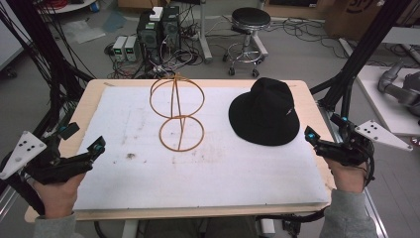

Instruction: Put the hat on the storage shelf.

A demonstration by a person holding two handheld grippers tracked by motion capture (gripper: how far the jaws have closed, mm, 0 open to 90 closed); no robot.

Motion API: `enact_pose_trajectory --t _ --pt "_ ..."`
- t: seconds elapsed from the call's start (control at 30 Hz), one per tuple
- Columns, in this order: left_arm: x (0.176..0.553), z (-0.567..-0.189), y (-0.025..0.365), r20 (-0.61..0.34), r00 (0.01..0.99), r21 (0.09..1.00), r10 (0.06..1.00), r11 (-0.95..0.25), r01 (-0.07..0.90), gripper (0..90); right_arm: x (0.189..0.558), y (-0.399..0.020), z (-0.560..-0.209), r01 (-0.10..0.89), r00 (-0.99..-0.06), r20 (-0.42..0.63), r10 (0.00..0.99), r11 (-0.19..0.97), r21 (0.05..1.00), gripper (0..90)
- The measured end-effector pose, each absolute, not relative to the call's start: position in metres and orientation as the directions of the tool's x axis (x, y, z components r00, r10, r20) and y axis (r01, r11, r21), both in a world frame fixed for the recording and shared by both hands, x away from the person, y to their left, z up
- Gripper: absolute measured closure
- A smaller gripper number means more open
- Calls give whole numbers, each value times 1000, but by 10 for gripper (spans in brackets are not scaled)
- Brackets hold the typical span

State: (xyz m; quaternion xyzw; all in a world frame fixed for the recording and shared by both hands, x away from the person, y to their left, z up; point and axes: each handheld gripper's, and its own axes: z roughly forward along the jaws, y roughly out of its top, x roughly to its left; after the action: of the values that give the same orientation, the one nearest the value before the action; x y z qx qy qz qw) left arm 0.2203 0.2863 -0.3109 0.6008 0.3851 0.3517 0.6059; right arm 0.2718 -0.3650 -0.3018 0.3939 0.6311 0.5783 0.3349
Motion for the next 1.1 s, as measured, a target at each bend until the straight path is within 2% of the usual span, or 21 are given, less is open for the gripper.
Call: enact_pose_trajectory --t 0.77,1.1 --pt "220 -311 284 -40 462 999 886 25 38 109 275 -361 -303 119 -470 27 882 34 992 27" --pt "217 -309 286 -42 461 999 886 33 28 109 287 -348 -305 133 -472 19 881 50 990 27"
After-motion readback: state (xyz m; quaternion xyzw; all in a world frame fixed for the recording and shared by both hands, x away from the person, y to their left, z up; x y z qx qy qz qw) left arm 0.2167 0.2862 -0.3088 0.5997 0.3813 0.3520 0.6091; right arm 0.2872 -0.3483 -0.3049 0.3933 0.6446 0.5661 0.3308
